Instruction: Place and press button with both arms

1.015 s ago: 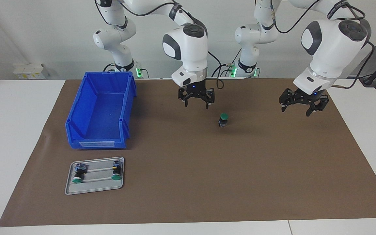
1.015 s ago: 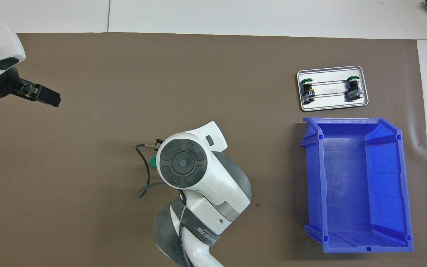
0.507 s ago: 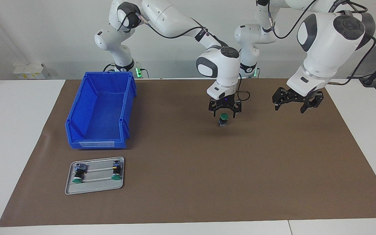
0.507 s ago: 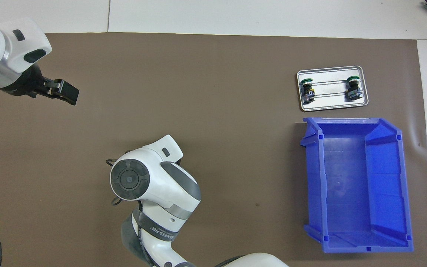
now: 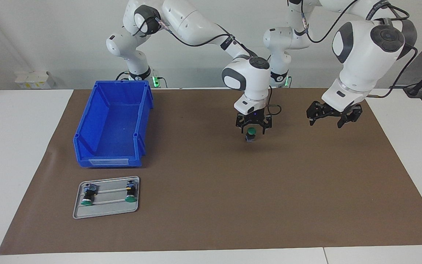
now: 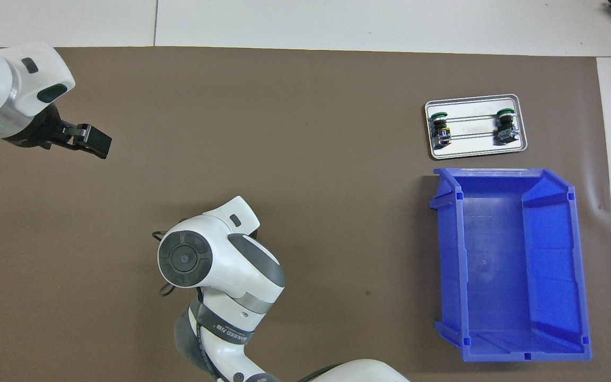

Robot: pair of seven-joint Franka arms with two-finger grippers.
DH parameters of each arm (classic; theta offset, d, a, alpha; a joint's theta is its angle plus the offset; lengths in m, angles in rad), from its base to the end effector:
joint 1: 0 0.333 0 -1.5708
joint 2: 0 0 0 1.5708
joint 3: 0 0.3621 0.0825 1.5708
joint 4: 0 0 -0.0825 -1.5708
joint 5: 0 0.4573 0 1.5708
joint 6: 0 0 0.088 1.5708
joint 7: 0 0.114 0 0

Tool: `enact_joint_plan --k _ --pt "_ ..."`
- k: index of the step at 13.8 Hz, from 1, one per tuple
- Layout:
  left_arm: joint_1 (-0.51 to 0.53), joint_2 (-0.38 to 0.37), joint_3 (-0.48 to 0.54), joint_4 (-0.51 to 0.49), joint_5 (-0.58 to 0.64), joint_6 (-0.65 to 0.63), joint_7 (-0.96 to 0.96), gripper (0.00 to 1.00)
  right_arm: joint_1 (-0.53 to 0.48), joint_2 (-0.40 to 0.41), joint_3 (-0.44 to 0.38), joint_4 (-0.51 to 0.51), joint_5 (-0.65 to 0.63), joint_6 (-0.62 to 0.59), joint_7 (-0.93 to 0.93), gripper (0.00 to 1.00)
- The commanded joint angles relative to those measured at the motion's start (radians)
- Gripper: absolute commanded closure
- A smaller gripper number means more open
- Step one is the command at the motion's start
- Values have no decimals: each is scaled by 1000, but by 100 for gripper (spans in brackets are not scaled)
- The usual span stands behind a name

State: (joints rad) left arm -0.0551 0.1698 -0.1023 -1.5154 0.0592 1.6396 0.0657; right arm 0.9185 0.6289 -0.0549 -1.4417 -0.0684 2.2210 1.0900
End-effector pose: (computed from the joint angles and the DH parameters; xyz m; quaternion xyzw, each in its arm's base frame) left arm 0.6821 -0.0963 0.5885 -0.9931 0.1134 0.0214 0.0218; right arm 0.5312 0.6309 0.3318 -0.9923 0.0876 -0.0790 0.0376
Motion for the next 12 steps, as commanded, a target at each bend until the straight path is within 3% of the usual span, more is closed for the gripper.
enact_joint_plan --k 1,5,6,7,8,9,12 --pt "8 -52 0 -81 19 46 -17 0 -4 -6 10 -23 -27 17 1 20" --pt "35 -55 0 -85 18 46 -18 0 -3 -6 12 -23 -25 16 1 28" --pt "35 -62 0 -95 18 46 -18 0 -3 -8 12 -23 -25 9 1 39" --pt "35 -69 0 -107 18 46 -21 0 -3 -8 12 -23 -27 6 -1 59" --pt "35 -78 0 -121 18 46 -23 0 -4 -8 12 -23 -25 8 -8 90" --pt "35 -82 0 -129 18 48 -26 0 -10 -8 12 -22 -24 8 -21 100" --pt "37 -87 0 -143 10 71 -27 0 -24 -9 12 -3 -17 -3 -25 100"
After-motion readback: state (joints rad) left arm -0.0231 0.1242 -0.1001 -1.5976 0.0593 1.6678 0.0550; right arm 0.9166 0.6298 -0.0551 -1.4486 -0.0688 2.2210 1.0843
